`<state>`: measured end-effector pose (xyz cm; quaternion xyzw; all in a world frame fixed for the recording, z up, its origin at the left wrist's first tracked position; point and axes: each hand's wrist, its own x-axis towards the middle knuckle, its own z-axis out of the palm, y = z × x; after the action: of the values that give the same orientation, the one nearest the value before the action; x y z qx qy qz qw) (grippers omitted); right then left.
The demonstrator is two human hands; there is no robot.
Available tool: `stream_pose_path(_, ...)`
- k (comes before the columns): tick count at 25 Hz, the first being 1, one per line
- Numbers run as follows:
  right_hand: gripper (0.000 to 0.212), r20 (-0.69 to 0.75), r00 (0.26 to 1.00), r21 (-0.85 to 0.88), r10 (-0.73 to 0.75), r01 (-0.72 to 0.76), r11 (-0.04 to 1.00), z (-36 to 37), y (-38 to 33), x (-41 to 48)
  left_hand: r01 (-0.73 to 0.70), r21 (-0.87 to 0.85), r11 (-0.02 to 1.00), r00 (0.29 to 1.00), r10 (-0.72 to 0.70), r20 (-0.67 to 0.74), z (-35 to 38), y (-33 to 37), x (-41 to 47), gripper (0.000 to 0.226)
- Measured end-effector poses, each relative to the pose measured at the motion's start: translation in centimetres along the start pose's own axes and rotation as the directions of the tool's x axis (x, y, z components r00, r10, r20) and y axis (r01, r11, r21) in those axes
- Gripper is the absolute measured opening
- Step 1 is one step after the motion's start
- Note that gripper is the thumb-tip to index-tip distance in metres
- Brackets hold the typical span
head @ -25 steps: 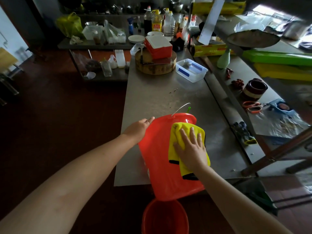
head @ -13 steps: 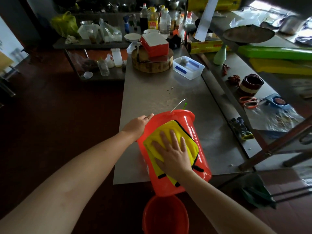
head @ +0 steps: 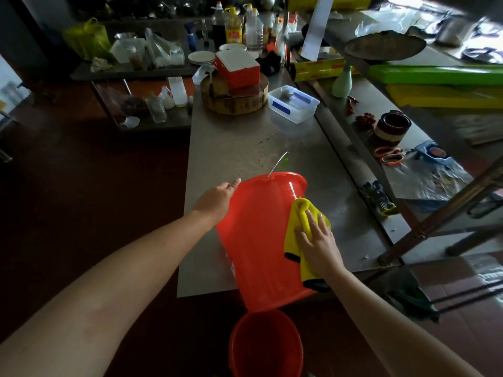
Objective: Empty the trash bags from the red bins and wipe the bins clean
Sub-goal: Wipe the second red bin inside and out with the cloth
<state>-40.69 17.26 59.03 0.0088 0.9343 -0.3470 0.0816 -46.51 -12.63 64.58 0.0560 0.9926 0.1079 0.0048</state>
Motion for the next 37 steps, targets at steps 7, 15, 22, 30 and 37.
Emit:
stream_pose_path(7, 0.066, 0.081, 0.855, -0.597, -0.512, 0.453, 0.662, 5.8, -5.7, -5.4, -0.012, 0.024, 1.0, 1.0, 0.012, -0.003, 0.8, -0.3, -0.1, 0.081)
stream_pose_path(15, 0.068, 0.134, 0.817, -0.642, -0.56, 0.502, 0.579, 6.6, -5.7, -5.5, -0.051, 0.094, 0.994, 0.999, 0.05, 0.011, 1.1, -1.9, -0.3, 0.082)
stream_pose_path(22, 0.067, -0.043, 0.945, -0.404, -0.324, 0.28, 0.871, 1.9, 0.3, -3.4, -0.055, 0.101, 0.993, 0.998, 0.054, 0.018, 1.1, -0.4, 0.6, 0.079)
stream_pose_path(30, 0.066, -0.028, 0.999, -0.129, -0.016, 0.012, 0.992, 0.4, 2.0, -3.4, -0.004, 0.06, 0.998, 0.999, 0.002, 0.039, 0.8, 0.8, 0.9, 0.07)
stream_pose_path(37, 0.066, 0.041, 0.842, -0.603, -0.539, 0.451, 0.658, 6.2, -2.4, -8.9, -0.02, 0.108, 0.994, 1.0, 0.017, 0.023, 1.4, 0.5, 0.7, 0.078)
